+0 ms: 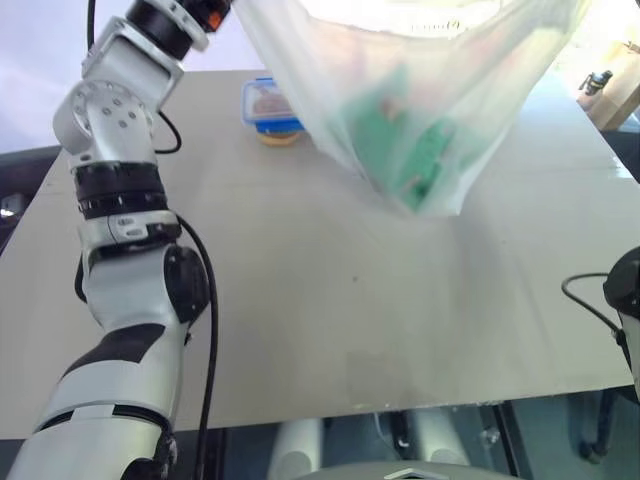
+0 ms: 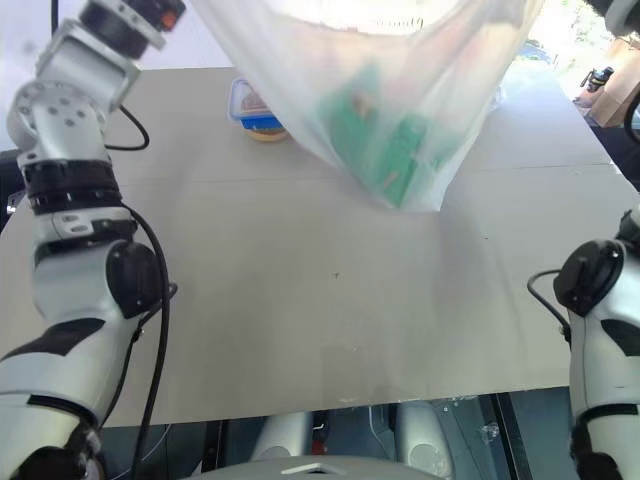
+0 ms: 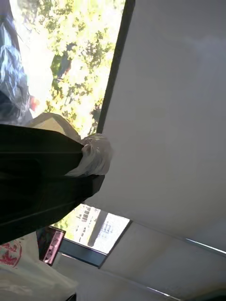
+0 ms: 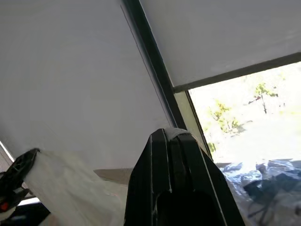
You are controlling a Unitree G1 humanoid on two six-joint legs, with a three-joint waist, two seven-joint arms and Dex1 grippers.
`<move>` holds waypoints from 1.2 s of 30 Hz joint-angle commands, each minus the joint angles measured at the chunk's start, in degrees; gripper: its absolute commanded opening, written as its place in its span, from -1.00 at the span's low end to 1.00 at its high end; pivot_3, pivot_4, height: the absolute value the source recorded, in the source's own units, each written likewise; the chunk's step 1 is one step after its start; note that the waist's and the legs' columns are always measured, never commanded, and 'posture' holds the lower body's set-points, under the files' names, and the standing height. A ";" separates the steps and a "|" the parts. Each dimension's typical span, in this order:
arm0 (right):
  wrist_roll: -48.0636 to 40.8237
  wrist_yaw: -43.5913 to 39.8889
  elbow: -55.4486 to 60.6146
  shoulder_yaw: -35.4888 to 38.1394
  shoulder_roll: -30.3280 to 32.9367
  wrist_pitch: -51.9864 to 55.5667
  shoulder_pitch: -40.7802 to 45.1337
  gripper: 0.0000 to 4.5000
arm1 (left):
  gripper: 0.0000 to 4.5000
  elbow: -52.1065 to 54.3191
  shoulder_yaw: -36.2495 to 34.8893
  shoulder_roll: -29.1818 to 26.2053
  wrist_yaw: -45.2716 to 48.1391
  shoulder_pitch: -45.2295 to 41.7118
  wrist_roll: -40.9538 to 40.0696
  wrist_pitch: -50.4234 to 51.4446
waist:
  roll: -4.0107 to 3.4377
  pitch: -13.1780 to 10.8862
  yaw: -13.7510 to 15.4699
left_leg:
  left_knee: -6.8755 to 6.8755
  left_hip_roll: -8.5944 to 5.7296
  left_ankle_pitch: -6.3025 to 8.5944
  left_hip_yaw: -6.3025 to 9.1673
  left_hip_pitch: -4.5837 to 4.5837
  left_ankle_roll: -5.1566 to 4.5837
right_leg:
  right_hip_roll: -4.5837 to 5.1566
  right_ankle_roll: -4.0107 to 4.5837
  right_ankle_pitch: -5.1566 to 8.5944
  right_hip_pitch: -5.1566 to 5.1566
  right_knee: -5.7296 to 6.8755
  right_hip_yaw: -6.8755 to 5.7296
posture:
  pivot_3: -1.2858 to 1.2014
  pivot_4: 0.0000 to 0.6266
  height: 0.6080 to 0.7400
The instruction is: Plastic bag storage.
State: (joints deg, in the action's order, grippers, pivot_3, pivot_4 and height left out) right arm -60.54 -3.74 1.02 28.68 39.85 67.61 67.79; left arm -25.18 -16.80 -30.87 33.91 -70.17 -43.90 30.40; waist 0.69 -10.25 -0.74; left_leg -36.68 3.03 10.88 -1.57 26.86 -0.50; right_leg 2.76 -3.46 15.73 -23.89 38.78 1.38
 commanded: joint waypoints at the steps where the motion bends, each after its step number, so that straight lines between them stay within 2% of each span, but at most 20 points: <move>1: -0.21 -2.61 16.10 -3.45 2.74 1.10 -10.72 -1.00 | -0.96 15.73 2.97 -0.21 -3.76 8.76 4.22 0.92 | 0.00 0.00 -0.07 | 0.00 0.00 0.00 0.00 0.00 0.00 | 0.00 0.00 0.00 0.00 0.00 0.01 | 0.03 -0.52 1.00; 5: -1.24 -2.99 27.68 -5.16 1.10 -0.12 -24.49 -1.00 | -0.96 29.01 6.06 3.25 -11.05 21.00 7.62 2.77 | 0.02 0.03 0.07 | -0.21 0.04 0.00 0.01 -0.12 0.00 | 0.01 0.00 0.00 0.15 -0.01 0.04 | 0.03 -0.52 1.00; 9: 1.20 -5.26 35.73 -9.43 2.34 -1.45 -35.68 -1.00 | -0.96 35.57 9.54 4.65 -13.71 29.88 11.55 3.41 | 0.02 0.04 0.16 | -0.53 0.03 0.07 0.08 -0.13 -0.11 | -0.01 -0.01 -0.01 0.19 0.17 0.02 | 0.03 -0.52 1.00; 13: 13.36 -7.26 39.09 -22.25 2.32 -8.88 -48.70 -1.00 | -0.96 34.75 15.27 8.59 -17.39 36.52 19.07 1.05 | 0.21 0.19 0.32 | -0.74 0.00 0.15 0.25 -0.44 -0.28 | -0.05 -0.09 -0.07 0.59 0.22 -0.10 | 0.03 -0.52 1.00; 17: 27.96 -10.45 34.53 -33.34 2.44 -21.42 -55.24 -1.00 | -0.96 33.52 17.36 12.05 -18.94 39.89 22.73 -0.22 | 0.23 0.19 0.16 | -0.76 -0.04 0.16 0.21 -0.97 -0.30 | -0.04 -0.11 -0.06 1.12 0.10 -0.02 | 0.03 -0.52 1.00; 19: 33.02 -12.71 33.18 -35.72 3.30 -26.52 -58.19 -1.00 | -0.96 35.19 15.65 13.14 -18.12 42.96 21.50 -0.77 | 0.23 0.19 0.08 | -0.78 -0.04 0.16 0.20 -1.10 -0.30 | -0.05 -0.12 -0.06 1.20 0.11 0.01 | 0.03 -0.52 1.00; 20: 32.41 -14.29 32.79 -33.97 2.84 -27.88 -59.51 -1.00 | -0.96 37.03 14.26 12.57 -16.55 44.62 19.51 0.26 | 0.23 0.19 0.04 | -0.76 -0.03 0.16 0.19 -1.13 -0.30 | -0.06 -0.11 -0.06 1.21 0.11 0.03 | 0.03 -0.52 1.00; 21: 31.87 -14.89 32.99 -31.13 2.22 -29.26 -61.05 -0.88 | -0.99 39.24 12.67 11.54 -14.55 46.46 16.90 1.93 | 0.23 0.19 0.00 | -0.75 -0.01 0.16 0.20 -1.14 -0.30 | -0.07 -0.11 -0.06 1.21 0.12 0.03 | 0.03 -0.52 1.00; 23: 31.17 -16.48 34.65 -26.52 1.99 -31.68 -63.56 -0.63 | -0.75 42.69 8.60 10.70 -13.19 49.63 13.02 2.80 | 0.23 0.19 -0.02 | -0.68 0.04 0.16 0.22 -1.12 -0.29 | -0.11 -0.10 -0.06 1.18 0.12 0.02 | 0.03 -0.52 1.00; 24: 31.38 -17.15 35.41 -25.52 2.07 -32.54 -64.38 -0.35 | -0.58 43.49 7.32 10.56 -13.15 50.53 11.91 3.10 | 0.23 0.19 0.02 | -0.64 0.06 0.16 0.24 -1.11 -0.28 | -0.11 -0.10 -0.06 1.17 0.12 -0.01 | 0.03 -0.52 1.00; 25: 30.58 -18.12 37.09 -23.22 2.21 -33.09 -66.06 -0.25 | -0.50 45.07 6.38 9.23 -11.36 52.56 10.66 3.45 | 0.23 0.19 0.10 | -0.64 0.06 0.17 0.24 -1.11 -0.28 | -0.11 -0.10 -0.06 1.17 0.11 -0.02 | 0.03 -0.52 1.00; 28: 29.88 -20.84 40.92 -17.13 3.06 -34.80 -70.88 0.41 | 0.14 48.69 3.22 6.90 -9.48 56.72 7.11 5.30 | 0.23 0.20 0.23 | -0.64 0.06 0.17 0.23 -1.15 -0.28 | -0.09 -0.10 -0.05 1.24 0.07 -0.03 | 0.03 -0.52 1.00; 30: 27.95 -24.47 43.43 -11.38 3.81 -35.00 -76.36 0.87 | 0.59 51.32 1.86 5.54 -9.07 60.43 8.91 2.50 | 0.26 0.21 0.49 | -0.66 0.05 0.17 0.24 -1.16 -0.28 | -0.08 -0.10 -0.05 1.29 0.05 -0.07 | 0.03 -0.52 1.00; 31: 27.83 -26.20 44.22 -8.69 3.97 -35.67 -79.20 1.00 | 0.79 52.29 0.99 5.27 -9.79 62.17 9.74 1.86 | 0.27 0.22 0.68 | -0.66 0.04 0.17 0.25 -1.17 -0.28 | -0.07 -0.10 -0.05 1.31 0.04 -0.07 | 0.03 -0.52 1.00; 32: 28.38 -27.49 44.32 -6.05 3.92 -36.56 -81.98 1.00 | 0.98 52.23 -0.39 6.70 -10.50 63.38 10.75 -1.80 | 0.28 0.23 0.80 | -0.67 0.04 0.17 0.24 -1.18 -0.28 | -0.06 -0.10 -0.05 1.33 0.03 -0.07 | 0.03 -0.52 1.00; 34: 31.98 -29.24 44.23 -2.61 3.65 -40.11 -86.78 1.00 | 0.98 51.21 -3.12 7.82 -10.61 65.45 10.35 -4.82 | 0.33 0.26 1.13 | -0.67 0.04 0.18 0.21 -1.22 -0.28 | -0.04 -0.09 -0.05 1.38 0.00 -0.05 | 0.03 -0.52 1.00; 36: 34.05 -30.44 43.71 -0.37 2.71 -43.14 -89.80 1.00 | 0.98 50.50 -5.23 6.02 -7.81 67.97 8.59 -4.15 | 0.35 0.31 1.15 | -0.69 0.06 0.17 0.23 -1.26 -0.28 | -0.07 -0.09 -0.05 1.37 0.03 -0.06 | 0.03 -0.52 1.00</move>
State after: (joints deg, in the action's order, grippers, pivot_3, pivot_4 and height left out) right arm -28.28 -32.72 43.66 24.70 43.01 28.30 -20.92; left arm 24.22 -19.33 -23.16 24.01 -3.64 -33.80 27.51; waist 1.04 -9.93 0.42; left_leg -37.37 3.10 11.05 -1.36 25.56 -0.78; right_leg 2.68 -3.53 15.69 -22.52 38.83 1.34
